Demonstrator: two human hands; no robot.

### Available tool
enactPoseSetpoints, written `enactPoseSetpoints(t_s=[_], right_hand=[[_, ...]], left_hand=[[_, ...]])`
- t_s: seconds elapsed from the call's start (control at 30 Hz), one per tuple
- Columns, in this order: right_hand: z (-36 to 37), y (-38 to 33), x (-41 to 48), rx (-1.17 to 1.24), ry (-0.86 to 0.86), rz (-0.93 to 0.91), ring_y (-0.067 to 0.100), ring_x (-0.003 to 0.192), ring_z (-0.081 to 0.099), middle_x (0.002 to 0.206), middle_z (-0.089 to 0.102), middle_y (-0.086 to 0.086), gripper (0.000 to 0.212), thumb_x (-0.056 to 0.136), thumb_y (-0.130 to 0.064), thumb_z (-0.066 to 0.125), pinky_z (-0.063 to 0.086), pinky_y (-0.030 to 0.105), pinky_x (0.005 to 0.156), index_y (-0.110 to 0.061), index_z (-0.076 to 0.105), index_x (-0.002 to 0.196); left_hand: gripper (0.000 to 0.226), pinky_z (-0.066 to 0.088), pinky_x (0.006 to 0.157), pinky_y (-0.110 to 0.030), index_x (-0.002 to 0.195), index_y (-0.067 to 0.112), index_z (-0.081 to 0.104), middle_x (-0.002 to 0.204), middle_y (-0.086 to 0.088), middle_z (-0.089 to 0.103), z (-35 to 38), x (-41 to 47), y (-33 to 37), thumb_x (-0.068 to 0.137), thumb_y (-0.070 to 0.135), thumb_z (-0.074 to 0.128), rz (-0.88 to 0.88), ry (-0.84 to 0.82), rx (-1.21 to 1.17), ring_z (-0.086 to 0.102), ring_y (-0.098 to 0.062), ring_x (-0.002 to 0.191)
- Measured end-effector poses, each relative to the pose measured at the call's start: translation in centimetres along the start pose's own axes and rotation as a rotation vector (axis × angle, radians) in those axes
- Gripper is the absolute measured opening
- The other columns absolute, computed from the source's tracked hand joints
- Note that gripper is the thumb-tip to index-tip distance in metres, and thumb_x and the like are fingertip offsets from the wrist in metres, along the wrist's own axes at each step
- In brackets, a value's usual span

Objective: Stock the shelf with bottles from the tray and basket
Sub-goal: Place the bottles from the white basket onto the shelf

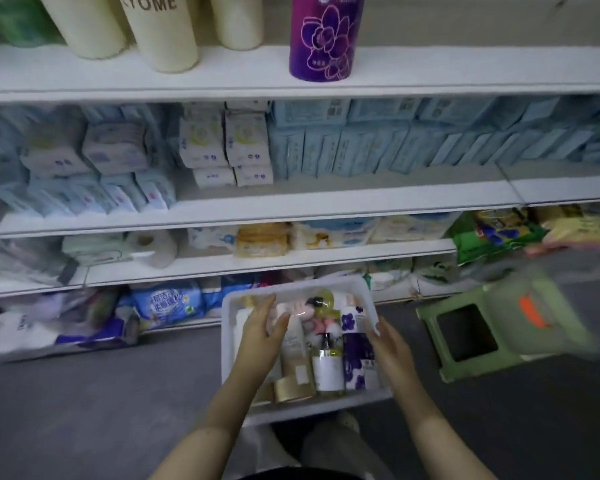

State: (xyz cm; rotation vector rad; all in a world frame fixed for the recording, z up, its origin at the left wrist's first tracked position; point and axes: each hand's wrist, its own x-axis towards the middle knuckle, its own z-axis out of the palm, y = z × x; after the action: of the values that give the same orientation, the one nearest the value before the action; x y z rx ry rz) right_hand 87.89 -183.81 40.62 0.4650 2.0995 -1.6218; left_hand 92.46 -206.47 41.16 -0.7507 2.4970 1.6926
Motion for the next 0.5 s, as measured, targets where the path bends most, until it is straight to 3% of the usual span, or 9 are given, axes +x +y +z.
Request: enactPoseSetpoints(t_s=[0.1,0.17,0.2,0.33,0.43,0.5], right_hand=[[-2.0,1.8,0.4,0.004,-0.08,0.075,-0.001,0.083,0.053,0.122,0.06,-0.001,0.044,0.098,-0.015,0.055,0.04,0.006,0.057,-0.014,0.045,0.14],[-3.0,2.8,0.6,-0.013,-0.136,0.122,-0.009,0.078,0.05,0.1,0.056,-0.016,0.039,0.098,-0.014,0.054,0.042,0.005,0.053,-0.025,0.043,0.135],[-3.4,3.6,1.0,-0.016,-0.165,0.147,-0.009,0.079,0.051,0.098,0.056,-0.017,0.038,0.098,-0.014,0.054,0.043,0.004,0.053,-0.028,0.043,0.131],[-4.5,6.8,3.1,-0.02,-0.246,0.252,0.005,0.097,0.064,0.123,0.063,0.0,0.041,0.096,-0.022,0.057,0.051,0.016,0.07,-0.02,0.05,0.137],[-4.5,8.3,4.1,-0.017,-0.249,0.321,0.009,0.106,0.061,0.132,0.059,0.001,0.048,0.095,-0.03,0.059,0.049,0.024,0.079,-0.022,0.047,0.141],[-4.3,9.3,4.9,-0.025,-0.246,0.327,0.01,0.111,0.059,0.134,0.057,-0.003,0.049,0.095,-0.035,0.058,0.049,0.026,0.087,-0.025,0.047,0.141]], left_hand=[[0.048,0.028,0.106,-0.018,0.143,0.015,0.044,0.148,-0.003,0.044,2.8,-1.9,-0.7,0.097,0.024,0.056,-0.094,0.038,-0.017,0.039,-0.011,0.133],[0.046,0.031,0.103,-0.019,0.142,0.017,0.044,0.147,-0.002,0.044,5.0,-3.1,-1.1,0.098,0.025,0.055,-0.164,0.04,-0.028,0.04,-0.014,0.133],[0.046,0.03,0.101,-0.019,0.142,0.017,0.045,0.146,-0.002,0.044,6.1,-3.6,-1.4,0.098,0.026,0.054,-0.192,0.042,-0.02,0.04,-0.016,0.134],[0.046,0.032,0.101,-0.023,0.142,0.014,0.045,0.145,-0.007,0.046,10.4,-5.0,-3.0,0.098,0.023,0.054,-0.279,0.047,-0.039,0.042,-0.019,0.132],[0.045,0.037,0.107,-0.03,0.141,0.015,0.045,0.143,-0.007,0.048,12.8,-5.7,-3.8,0.098,0.024,0.053,-0.362,-0.001,-0.12,0.042,-0.01,0.127],[0.042,0.039,0.108,-0.033,0.138,0.018,0.048,0.14,-0.004,0.051,14.2,-5.7,-4.4,0.097,0.026,0.054,-0.398,-0.025,-0.157,0.046,-0.014,0.129]])
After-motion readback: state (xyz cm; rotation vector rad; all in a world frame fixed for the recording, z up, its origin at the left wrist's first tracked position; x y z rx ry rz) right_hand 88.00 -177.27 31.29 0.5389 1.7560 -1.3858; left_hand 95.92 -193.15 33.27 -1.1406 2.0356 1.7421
